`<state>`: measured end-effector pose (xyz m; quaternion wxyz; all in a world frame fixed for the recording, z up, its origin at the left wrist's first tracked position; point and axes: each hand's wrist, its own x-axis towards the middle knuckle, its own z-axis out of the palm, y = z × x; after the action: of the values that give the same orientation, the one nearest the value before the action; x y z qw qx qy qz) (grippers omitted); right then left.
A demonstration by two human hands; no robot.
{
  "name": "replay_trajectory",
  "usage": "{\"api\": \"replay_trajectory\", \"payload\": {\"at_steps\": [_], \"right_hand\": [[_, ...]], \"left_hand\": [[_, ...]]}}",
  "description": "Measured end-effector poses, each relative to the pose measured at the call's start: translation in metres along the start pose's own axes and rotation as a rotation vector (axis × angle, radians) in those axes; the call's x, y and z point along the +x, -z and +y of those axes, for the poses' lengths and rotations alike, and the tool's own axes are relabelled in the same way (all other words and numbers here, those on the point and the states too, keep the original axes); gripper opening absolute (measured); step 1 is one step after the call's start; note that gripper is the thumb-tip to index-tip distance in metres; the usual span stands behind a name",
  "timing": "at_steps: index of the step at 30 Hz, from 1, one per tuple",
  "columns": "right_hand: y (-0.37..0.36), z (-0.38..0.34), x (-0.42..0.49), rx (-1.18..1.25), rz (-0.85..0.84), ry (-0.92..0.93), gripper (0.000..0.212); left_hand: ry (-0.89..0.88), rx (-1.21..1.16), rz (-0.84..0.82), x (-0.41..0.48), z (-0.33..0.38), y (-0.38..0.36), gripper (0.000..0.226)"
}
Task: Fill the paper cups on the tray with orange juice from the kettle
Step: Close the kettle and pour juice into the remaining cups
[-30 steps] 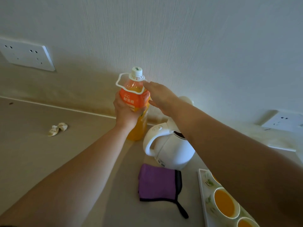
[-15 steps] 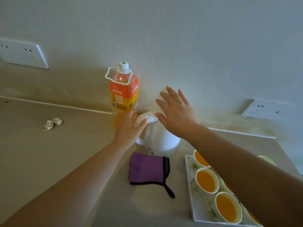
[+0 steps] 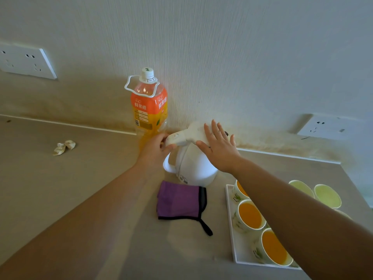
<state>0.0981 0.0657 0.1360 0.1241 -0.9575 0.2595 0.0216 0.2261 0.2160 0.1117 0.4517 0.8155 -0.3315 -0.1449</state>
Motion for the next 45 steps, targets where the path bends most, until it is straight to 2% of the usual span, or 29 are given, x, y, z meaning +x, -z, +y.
{"api": "replay_trajectory", "payload": {"at_steps": [2, 4, 6, 7, 8, 9, 10, 12, 14, 16, 18, 22, 26, 30, 38, 45], "right_hand": [[0.002, 0.001, 0.001, 0.028, -0.014, -0.002, 0.07], [0.0, -0.002, -0.003, 0.044, 0.068, -0.011, 0.073], [-0.011, -0.013, -0.017, 0.24, 0.369, -0.014, 0.064], [-0.018, -0.022, -0.026, 0.397, 0.521, -0.028, 0.05], [-0.022, -0.032, -0.035, 0.556, 0.566, -0.074, 0.036], [-0.025, -0.045, -0.042, 0.714, 0.483, -0.148, 0.026], [-0.026, -0.057, -0.044, 0.867, 0.319, -0.228, 0.024], [-0.025, -0.074, -0.041, 1.049, 0.044, -0.343, 0.031], [-0.025, -0.085, -0.033, 1.153, -0.068, -0.365, 0.032], [-0.029, -0.094, -0.029, 1.235, -0.061, -0.391, 0.035], [-0.035, -0.097, -0.03, 1.257, -0.007, -0.428, 0.036], [-0.039, -0.091, -0.038, 1.193, 0.095, -0.439, 0.017], [-0.044, -0.083, -0.047, 1.244, 0.259, -0.534, 0.011], [-0.051, -0.074, -0.044, 1.159, 0.423, -0.62, 0.018], [-0.061, -0.063, -0.036, 1.035, 0.563, -0.595, 0.011], [-0.053, -0.053, -0.032, 1.054, 0.632, -0.569, 0.011]], "left_hand": [[0.008, -0.01, 0.005, 0.0, 0.0, 0.0, 0.033], [0.016, -0.02, 0.012, -0.002, 0.0, 0.0, 0.034], [0.018, -0.038, 0.026, -0.003, -0.001, -0.001, 0.032], [0.024, -0.044, 0.036, -0.004, -0.003, -0.001, 0.03], [0.029, -0.043, 0.048, -0.006, -0.003, -0.001, 0.028], [0.042, -0.043, 0.059, -0.008, -0.004, 0.0, 0.026], [0.052, -0.049, 0.071, -0.011, -0.004, 0.0, 0.025], [0.087, -0.07, 0.094, -0.021, -0.001, -0.001, 0.027], [0.122, -0.079, 0.115, -0.033, 0.003, -0.003, 0.025], [0.132, -0.088, 0.118, -0.048, 0.005, -0.005, 0.021], [0.125, -0.132, 0.076, -0.059, 0.001, -0.003, 0.02], [0.141, -0.168, -0.007, -0.063, -0.015, 0.007, 0.015], [0.155, -0.135, -0.038, -0.053, -0.019, 0.006, 0.034], [0.193, -0.17, -0.095, -0.037, -0.012, -0.003, 0.059], [0.235, -0.238, -0.161, -0.003, 0.006, -0.014, 0.073], [0.116, -0.334, -0.183, -0.005, 0.018, -0.019, 0.07]]}}
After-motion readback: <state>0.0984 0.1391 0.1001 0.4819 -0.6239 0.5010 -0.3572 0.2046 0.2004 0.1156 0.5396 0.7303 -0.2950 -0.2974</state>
